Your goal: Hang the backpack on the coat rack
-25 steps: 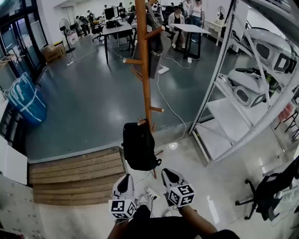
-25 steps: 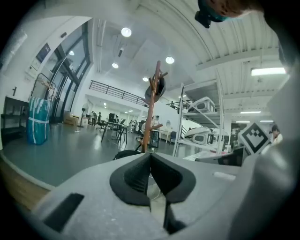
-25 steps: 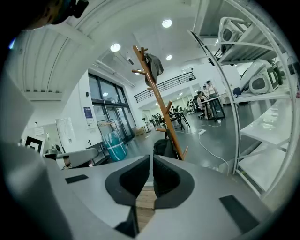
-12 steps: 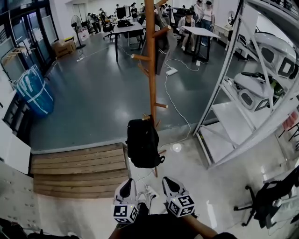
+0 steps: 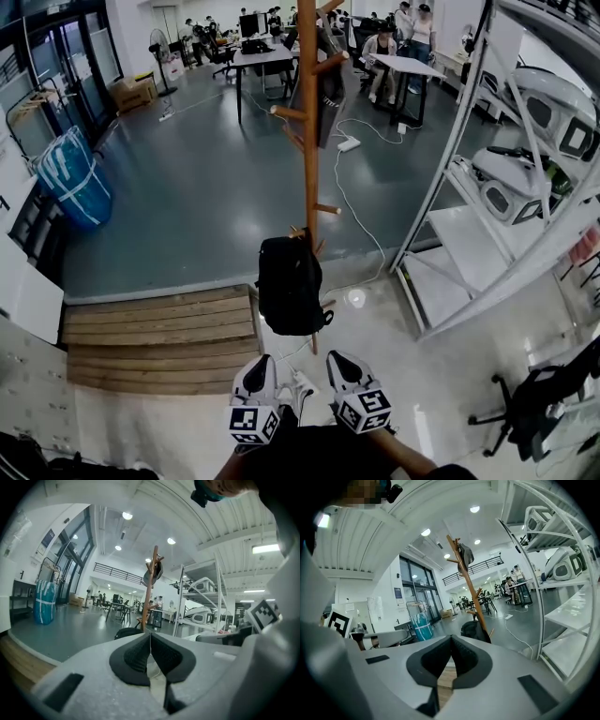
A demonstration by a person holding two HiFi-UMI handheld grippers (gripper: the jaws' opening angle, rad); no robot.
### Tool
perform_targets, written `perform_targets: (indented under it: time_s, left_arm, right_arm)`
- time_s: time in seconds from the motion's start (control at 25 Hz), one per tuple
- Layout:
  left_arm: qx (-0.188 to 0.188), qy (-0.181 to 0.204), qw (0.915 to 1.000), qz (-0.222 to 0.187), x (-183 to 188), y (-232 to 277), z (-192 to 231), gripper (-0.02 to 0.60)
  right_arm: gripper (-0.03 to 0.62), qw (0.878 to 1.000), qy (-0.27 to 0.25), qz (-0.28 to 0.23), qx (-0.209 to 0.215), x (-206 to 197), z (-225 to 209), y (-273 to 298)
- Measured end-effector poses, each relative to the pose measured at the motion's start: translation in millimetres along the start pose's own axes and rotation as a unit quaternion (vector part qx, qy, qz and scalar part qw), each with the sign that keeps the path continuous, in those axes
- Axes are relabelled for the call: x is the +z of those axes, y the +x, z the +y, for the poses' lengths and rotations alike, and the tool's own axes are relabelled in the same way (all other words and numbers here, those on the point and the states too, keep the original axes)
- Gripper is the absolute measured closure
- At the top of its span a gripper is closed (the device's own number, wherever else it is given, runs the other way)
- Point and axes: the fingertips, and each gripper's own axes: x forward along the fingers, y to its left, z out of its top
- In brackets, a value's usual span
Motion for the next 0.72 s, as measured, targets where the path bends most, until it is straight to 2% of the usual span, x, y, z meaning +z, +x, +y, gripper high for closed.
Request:
perform_targets:
  time_s: [0.72]
  left_arm:
    - [-0.001,-0.01,0.9999,-0.002,-9,-14,-1,0.561]
  right_arm:
    - [0.583,1.0,-0.004,0.002,0.0,-9,10,-2]
